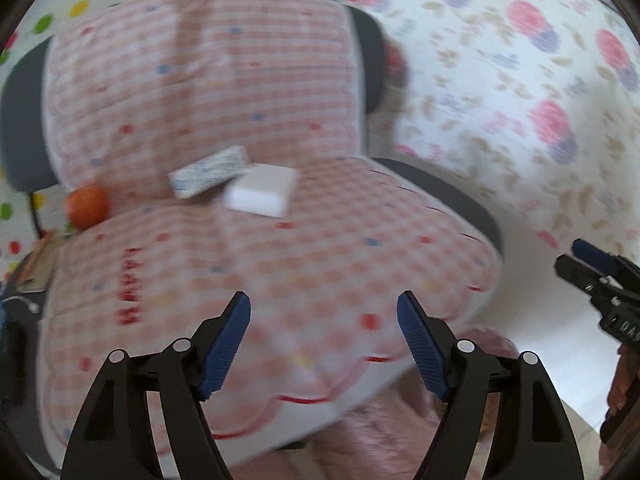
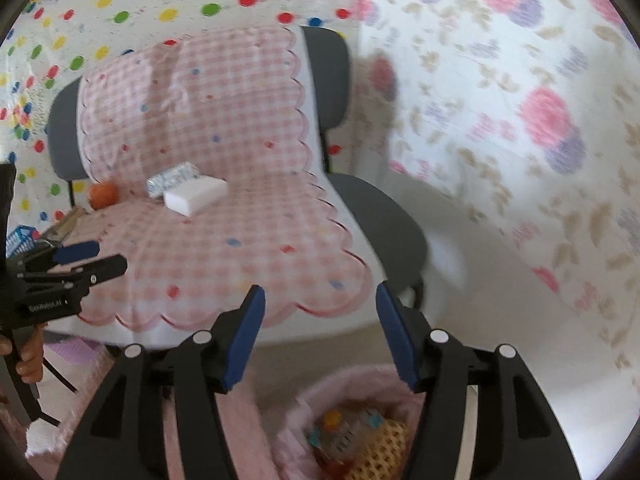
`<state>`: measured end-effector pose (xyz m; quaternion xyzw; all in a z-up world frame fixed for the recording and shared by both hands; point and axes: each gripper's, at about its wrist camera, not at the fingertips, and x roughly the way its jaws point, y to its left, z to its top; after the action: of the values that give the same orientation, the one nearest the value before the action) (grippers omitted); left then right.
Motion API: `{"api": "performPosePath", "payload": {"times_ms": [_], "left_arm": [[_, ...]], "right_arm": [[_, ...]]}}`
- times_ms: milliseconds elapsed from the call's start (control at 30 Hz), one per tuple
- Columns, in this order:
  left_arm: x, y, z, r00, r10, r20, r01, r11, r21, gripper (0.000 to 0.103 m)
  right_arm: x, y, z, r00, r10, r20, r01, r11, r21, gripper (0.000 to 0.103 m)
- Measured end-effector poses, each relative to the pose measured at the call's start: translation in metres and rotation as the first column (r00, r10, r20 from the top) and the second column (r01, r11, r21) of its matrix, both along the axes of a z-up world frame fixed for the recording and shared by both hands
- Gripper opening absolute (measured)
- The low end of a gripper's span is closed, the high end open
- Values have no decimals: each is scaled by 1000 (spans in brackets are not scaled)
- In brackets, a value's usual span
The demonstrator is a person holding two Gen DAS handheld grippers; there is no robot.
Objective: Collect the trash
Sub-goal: 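Move both grippers back toward the items on the chair, then grasp the white sponge with the right gripper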
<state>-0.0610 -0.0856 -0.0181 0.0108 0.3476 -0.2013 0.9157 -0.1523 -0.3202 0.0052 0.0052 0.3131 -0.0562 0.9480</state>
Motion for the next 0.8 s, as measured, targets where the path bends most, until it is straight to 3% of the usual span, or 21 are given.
{"api": "performPosePath", "payload": {"times_ms": [167, 400, 533, 633, 800], "left_arm": [[26, 44, 5, 993, 113, 14, -113, 993, 12, 76], [67, 83, 1, 978, 209, 23, -210, 976, 51, 76], [89, 98, -4, 972, 235, 5, -235, 971, 51, 76], [107, 107, -7, 969, 248, 2, -248, 967, 57, 76], [138, 114, -10, 965, 261, -7, -259, 963, 71, 76]], "right_arm": [[41, 30, 7, 995, 99, 15, -100, 995, 3, 57], [105, 74, -4, 974, 225, -33, -224, 974, 25, 57], [136, 94, -13, 962, 264, -63, -263, 964, 34, 57], [166, 107, -22, 953, 286, -99, -282, 958, 57, 46], [208, 130, -35, 939, 317, -137, -312, 949, 57, 44]]}}
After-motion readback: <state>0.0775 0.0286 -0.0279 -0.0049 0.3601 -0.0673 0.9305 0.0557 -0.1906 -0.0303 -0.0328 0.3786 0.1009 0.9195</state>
